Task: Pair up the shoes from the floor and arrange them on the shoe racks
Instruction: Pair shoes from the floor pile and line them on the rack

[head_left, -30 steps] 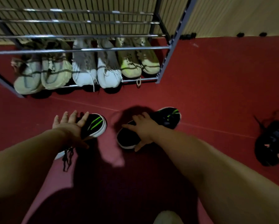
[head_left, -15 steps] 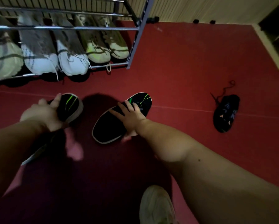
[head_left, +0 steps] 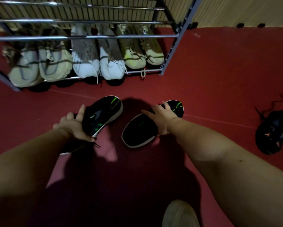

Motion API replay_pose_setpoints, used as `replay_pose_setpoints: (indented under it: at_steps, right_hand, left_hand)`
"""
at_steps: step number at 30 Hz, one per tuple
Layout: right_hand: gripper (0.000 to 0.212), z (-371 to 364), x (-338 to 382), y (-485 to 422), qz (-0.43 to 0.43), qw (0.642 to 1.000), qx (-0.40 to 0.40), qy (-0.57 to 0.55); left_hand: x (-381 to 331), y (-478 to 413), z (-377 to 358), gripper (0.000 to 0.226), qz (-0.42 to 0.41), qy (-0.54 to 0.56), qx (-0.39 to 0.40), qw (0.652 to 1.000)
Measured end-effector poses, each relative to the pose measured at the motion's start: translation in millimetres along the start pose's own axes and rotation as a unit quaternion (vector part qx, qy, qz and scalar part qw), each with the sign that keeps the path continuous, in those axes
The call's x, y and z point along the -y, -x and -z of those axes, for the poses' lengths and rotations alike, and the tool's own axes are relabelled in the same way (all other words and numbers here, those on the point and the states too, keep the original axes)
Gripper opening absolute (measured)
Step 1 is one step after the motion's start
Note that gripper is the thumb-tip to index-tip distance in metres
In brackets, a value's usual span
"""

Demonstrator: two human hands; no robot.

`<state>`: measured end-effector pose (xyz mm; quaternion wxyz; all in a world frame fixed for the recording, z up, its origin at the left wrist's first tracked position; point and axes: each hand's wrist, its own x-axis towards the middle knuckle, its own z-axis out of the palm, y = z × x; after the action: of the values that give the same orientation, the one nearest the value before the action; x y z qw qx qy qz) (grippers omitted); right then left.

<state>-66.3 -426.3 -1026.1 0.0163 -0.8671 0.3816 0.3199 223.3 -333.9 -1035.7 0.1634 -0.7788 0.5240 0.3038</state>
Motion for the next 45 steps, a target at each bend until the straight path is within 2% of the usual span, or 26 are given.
replay_pose_setpoints:
  at_steps: [3, 7, 12, 16, 19, 22, 24, 27, 28, 30, 33, 35, 38, 40, 42, 43, 45]
  right_hand:
    - [0.106, 4, 8, 0, 0.035, 0.999, -0.020, 0.021]
    - [0.097, 13, 35, -9, 0.129, 0.989, -0.069, 0.021]
    - [0.072, 22, 57, -22, 0.233, 0.961, -0.150, -0.023]
    - [0.089, 23, 50, -22, 0.167, 0.976, -0.135, -0.031]
    - [0.100, 25, 38, -18, 0.157, 0.977, -0.136, -0.050]
    - [0.098, 31, 33, -11, 0.135, 0.975, -0.157, -0.084]
    - [0.095, 34, 32, -10, 0.097, 0.955, -0.211, -0.181]
    - [0.066, 41, 31, -16, -0.022, 0.888, -0.282, -0.361]
    - [0.056, 45, 32, -18, -0.060, 0.872, -0.279, -0.398]
    - [0.046, 53, 33, -23, -0.109, 0.865, -0.239, -0.428]
    - [0.056, 58, 34, -28, -0.127, 0.893, -0.164, -0.400]
    - [0.064, 54, 33, -28, -0.174, 0.899, -0.127, -0.381]
    - [0.061, 48, 31, -22, -0.248, 0.861, -0.140, -0.422]
    - [0.057, 47, 30, -18, -0.241, 0.855, -0.146, -0.436]
    - [0.060, 47, 30, -16, -0.221, 0.828, -0.141, -0.496]
    - [0.067, 47, 30, -14, -0.210, 0.800, -0.136, -0.546]
    - [0.088, 50, 30, -9, -0.189, 0.708, -0.161, -0.661]
  left_hand:
    - [-1, 2, -5, 0.123, -0.006, -0.015, -0.025, 1.000]
    - [0, 5, -2, 0.112, -0.032, -0.016, -0.046, 0.998]
    - [6, 7, 2, 0.103, -0.054, -0.015, -0.087, 0.995]
    - [6, 8, 5, 0.095, -0.064, 0.016, -0.119, 0.991]
    - [6, 7, 6, 0.089, -0.064, 0.063, -0.116, 0.989]
    - [7, 5, 5, 0.086, -0.059, 0.122, -0.102, 0.986]
    - [7, 4, 7, 0.087, -0.053, 0.176, -0.084, 0.979]
    - [4, 4, 14, 0.102, -0.063, 0.256, -0.066, 0.962]
    - [2, 4, 16, 0.104, -0.070, 0.273, -0.070, 0.957]
    - [-3, 3, 19, 0.103, -0.080, 0.289, -0.074, 0.951]
    - [-6, 5, 19, 0.099, -0.084, 0.302, -0.078, 0.946]
    - [-4, 7, 15, 0.101, -0.083, 0.308, -0.079, 0.944]
    - [-3, 8, 13, 0.102, -0.108, 0.294, -0.078, 0.946]
    - [-11, 12, 15, 0.095, -0.136, 0.271, -0.087, 0.949]
    - [-25, 18, 17, 0.091, -0.158, 0.249, -0.108, 0.949]
    - [-35, 22, 17, 0.090, -0.160, 0.257, -0.117, 0.946]
    - [-56, 31, 15, 0.087, -0.152, 0.292, -0.130, 0.935]
